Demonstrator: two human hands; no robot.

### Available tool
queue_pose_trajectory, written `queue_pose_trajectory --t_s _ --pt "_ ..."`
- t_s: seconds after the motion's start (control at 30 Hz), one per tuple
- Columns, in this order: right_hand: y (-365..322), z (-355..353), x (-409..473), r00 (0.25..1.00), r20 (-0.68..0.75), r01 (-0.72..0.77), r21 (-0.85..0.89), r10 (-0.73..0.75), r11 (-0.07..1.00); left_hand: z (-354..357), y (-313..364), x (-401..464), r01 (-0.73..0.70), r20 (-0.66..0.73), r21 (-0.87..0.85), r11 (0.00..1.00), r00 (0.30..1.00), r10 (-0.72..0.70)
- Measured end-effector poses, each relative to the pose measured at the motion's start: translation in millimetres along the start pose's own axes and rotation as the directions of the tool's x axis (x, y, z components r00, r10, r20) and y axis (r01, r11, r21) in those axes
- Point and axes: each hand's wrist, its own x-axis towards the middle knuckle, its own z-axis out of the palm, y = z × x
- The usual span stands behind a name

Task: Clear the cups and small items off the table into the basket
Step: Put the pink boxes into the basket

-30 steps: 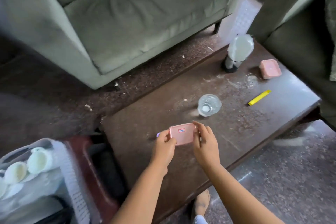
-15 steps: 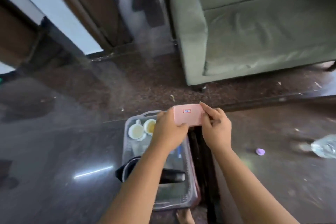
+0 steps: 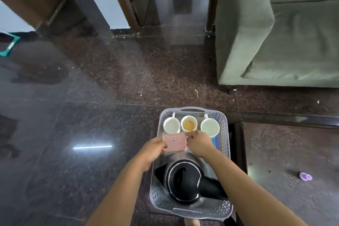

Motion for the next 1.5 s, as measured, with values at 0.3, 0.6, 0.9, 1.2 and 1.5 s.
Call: queue_pose_trajectory --t_s 0.3,0.6,0.9,1.2,1.5 --pt "13 7 46 0.976 0.199 -0.071 -0.103 0.09 0.992 18 -10 27 0.097 0.078 -0.109 0.989 0.993 -0.088" --pt "27 18 35 0.996 0.078 0.035 -0.038 -0.032 0.999 18 -30 33 -0.024 0.057 0.017 1.0 0.998 0.023" --pt "35 24 41 0.998 -0.034 0.052 0.126 -0.049 0.991 15 -42 41 -0.187 -0.015 0.399 0.898 0.977 0.21" --pt "33 19 34 1.0 -0.007 -0.023 0.031 0.023 0.999 9 -29 33 -0.112 -0.04 0.177 0.978 0.992 0.121" --pt "56 -17 -24 0.979 -0.202 0.081 0.468 0.017 0.88 9 50 -48 -0.388 -0.245 0.057 0.92 0.888 0.39"
